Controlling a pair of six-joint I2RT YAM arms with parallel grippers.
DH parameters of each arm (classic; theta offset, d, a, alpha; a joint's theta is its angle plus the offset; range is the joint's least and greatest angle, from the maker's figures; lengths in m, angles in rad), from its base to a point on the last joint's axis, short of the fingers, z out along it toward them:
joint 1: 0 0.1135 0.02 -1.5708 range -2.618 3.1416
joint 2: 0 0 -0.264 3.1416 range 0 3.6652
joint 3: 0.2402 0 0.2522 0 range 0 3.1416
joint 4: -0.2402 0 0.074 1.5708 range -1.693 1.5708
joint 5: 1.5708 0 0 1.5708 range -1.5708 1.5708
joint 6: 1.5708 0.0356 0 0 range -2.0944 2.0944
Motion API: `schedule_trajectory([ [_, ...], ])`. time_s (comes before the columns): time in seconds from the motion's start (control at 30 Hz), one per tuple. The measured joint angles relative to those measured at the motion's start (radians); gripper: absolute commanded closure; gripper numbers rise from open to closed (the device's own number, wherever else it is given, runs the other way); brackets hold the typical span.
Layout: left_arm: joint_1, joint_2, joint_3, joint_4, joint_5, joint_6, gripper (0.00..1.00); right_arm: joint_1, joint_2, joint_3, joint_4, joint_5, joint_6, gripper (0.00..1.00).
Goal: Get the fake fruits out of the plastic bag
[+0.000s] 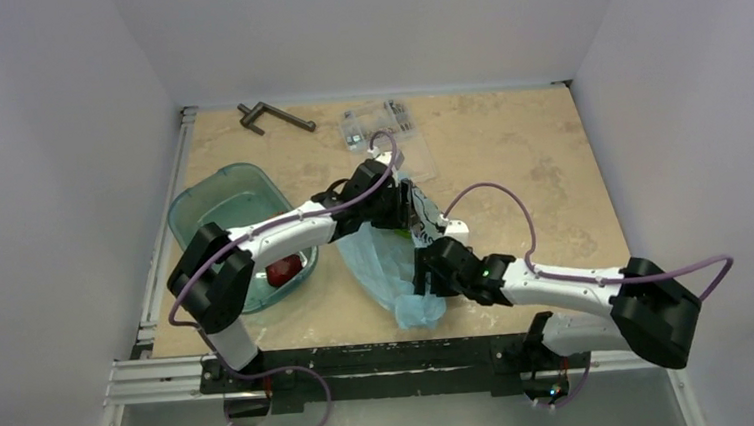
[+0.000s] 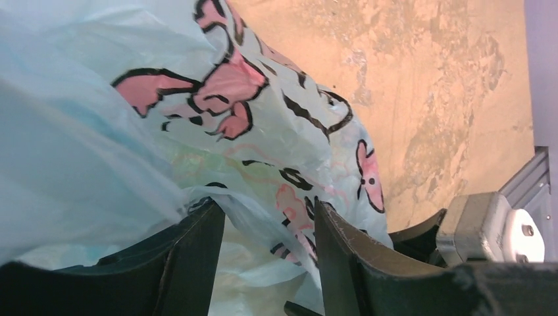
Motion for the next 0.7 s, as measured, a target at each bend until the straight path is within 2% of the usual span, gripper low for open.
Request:
schedule_trajectory([
  [0.03, 0.007, -0.002, 0.002, -0.009, 0.000, 0.005, 0.44, 0.012, 0.003, 0.003, 0.002, 0.012, 0.004, 0.19],
  [0.07, 0.013, -0.007, 0.003, -0.015, 0.000, 0.011, 0.41, 0.016, -0.001, 0.003, 0.002, 0.014, 0.004, 0.13],
  [0.13, 0.023, -0.023, 0.003, -0.033, 0.008, 0.018, 0.34, 0.021, -0.031, 0.002, -0.018, 0.014, -0.003, 0.08],
  [0.23, 0.024, -0.071, -0.006, -0.045, 0.054, 0.026, 0.24, 0.023, -0.167, -0.004, -0.043, 0.013, -0.037, 0.01],
  [0.3, 0.023, -0.130, -0.035, -0.034, 0.096, 0.027, 0.19, 0.023, -0.274, -0.003, -0.039, 0.015, -0.074, 0.01],
  [0.43, 0.022, -0.264, -0.114, -0.024, 0.177, 0.026, 0.15, 0.023, -0.386, 0.024, -0.045, 0.021, -0.165, 0.01],
  [0.7, 0.022, -0.535, -0.200, -0.086, 0.229, 0.037, 0.11, 0.023, -0.383, 0.132, -0.067, 0.071, -0.342, 0.01],
])
